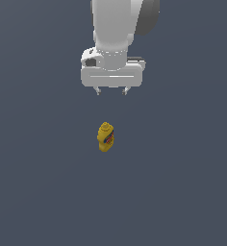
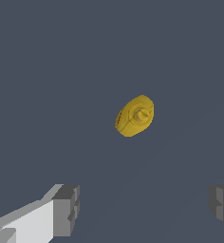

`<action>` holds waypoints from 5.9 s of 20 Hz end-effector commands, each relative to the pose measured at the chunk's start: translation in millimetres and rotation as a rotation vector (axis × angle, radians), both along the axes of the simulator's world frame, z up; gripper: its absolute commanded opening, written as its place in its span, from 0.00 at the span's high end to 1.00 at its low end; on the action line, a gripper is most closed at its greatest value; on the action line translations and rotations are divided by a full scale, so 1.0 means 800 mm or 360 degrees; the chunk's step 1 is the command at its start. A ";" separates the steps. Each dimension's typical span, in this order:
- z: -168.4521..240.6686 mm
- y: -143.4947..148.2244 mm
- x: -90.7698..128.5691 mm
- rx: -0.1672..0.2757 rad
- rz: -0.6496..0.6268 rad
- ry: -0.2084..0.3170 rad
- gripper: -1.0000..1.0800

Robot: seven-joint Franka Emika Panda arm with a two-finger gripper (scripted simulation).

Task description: Pick up the object and move it to a goal position.

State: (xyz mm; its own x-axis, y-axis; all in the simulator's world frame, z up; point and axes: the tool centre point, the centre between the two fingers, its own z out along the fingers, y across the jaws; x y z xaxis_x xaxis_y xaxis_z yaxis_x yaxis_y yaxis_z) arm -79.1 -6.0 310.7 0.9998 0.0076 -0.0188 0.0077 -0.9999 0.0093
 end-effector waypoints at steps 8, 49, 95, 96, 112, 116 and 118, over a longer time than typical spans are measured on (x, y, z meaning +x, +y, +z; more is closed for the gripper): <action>0.004 0.006 0.003 -0.0026 0.0083 -0.0026 0.04; -0.105 -0.034 0.065 0.0005 -0.1010 -0.0034 0.04; -0.153 -0.037 0.073 0.0005 -0.1086 -0.0035 1.00; -0.148 -0.038 0.074 0.0005 -0.1086 -0.0035 1.00; 0.014 -0.045 0.111 0.0005 -0.1086 -0.0035 1.00; 0.057 -0.047 0.123 0.0005 -0.1086 -0.0035 1.00; 0.076 -0.048 0.128 0.0005 -0.1086 -0.0035 1.00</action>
State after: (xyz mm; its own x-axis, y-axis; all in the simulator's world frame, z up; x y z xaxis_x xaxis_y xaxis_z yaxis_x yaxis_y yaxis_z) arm 19.4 -44.0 355.0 0.7806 -0.6250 -0.0056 -0.6250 -0.7807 0.0040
